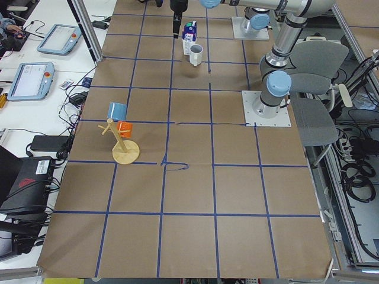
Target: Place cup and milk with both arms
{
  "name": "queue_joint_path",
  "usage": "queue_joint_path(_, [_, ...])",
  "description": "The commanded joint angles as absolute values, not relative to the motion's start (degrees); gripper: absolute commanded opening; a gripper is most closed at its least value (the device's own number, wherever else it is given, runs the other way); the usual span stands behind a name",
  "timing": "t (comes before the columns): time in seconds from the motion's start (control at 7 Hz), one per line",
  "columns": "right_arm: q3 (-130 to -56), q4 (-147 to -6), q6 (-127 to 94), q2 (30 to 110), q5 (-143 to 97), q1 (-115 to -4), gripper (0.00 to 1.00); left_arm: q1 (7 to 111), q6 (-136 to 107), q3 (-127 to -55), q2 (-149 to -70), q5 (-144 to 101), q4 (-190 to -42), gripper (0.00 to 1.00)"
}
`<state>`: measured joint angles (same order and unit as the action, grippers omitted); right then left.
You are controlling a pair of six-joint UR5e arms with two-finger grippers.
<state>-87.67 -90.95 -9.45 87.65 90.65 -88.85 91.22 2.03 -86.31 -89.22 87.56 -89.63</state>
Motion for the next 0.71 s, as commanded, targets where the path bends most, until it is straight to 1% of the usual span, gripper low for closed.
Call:
queue_joint_path(0.0, [-86.1, -89.9, -6.9, 88.9, 91.2, -87.8, 1.0, 91.2, 2.0, -86.2, -89.2, 87.6, -89.6, 1.0])
queue_joint_path(0.57, [-86.3, -89.3, -6.5, 88.9, 91.2, -88.1, 1.0, 91.1, 2.0, -86.0, -89.3, 87.9, -89.5, 1.0])
